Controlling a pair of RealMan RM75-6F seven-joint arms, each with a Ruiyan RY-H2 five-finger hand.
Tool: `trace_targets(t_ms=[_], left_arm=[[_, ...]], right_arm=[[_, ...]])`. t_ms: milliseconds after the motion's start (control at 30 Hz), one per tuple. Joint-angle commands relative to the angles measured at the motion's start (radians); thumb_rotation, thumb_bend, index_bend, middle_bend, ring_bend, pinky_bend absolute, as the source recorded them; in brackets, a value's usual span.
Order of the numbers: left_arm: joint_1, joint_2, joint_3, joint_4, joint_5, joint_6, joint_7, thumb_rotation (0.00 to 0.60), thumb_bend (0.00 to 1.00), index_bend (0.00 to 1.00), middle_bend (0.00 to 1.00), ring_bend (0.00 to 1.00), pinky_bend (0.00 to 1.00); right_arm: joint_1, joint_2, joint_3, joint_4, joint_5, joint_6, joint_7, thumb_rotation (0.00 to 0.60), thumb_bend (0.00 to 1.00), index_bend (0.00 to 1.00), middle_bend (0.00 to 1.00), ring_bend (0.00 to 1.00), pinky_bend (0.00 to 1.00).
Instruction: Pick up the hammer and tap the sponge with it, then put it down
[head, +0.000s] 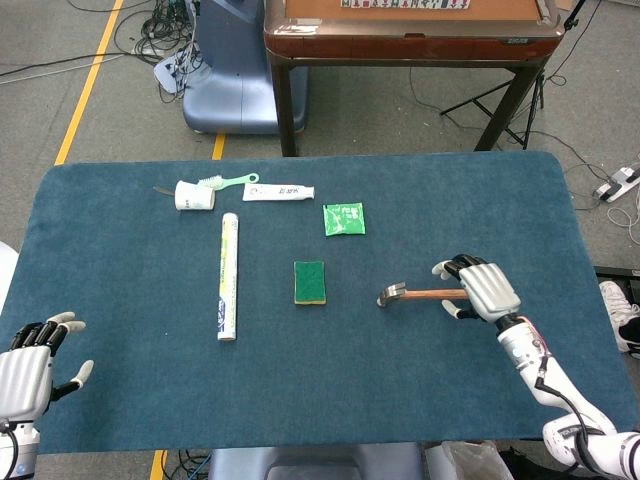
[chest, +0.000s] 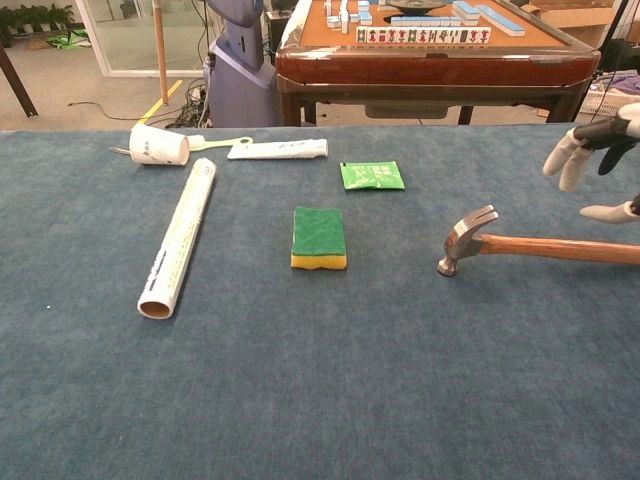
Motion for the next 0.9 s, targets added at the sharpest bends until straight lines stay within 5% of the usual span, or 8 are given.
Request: trace_targets(t_ms=[33, 667, 900], left_arm=[[0.004, 0.002, 0.001, -0.002, -0.002, 0.003, 0.001, 0.6, 0.21, 0.33, 0.26, 0.27, 0.17], [0.005, -0.002, -0.003, 0.005, -0.015, -0.009, 0.011, 0.6, 0.21, 0.33, 0.26, 0.27, 0.17], [0.004, -0.003, -0.004, 0.004, -0.017, -0.013, 0.015, 0.6, 0.21, 0.33, 0.26, 0.27, 0.17]], right_arm=[[0.032, -0.052, -0.008, 0.058, -0.013, -0.034, 0.003, 0.6, 0.33, 0.34, 0.36, 0.21, 0.3], [0.103, -0.233, -0.048, 0.316, -0.018, -0.119, 0.087, 0.6, 0.34, 0.34, 0.36, 0.21, 0.3], [0.108, -0.256, -0.064, 0.353, -0.025, -0.13, 0.121, 0.6, 0.43, 0.36, 0.38, 0.21, 0.3]])
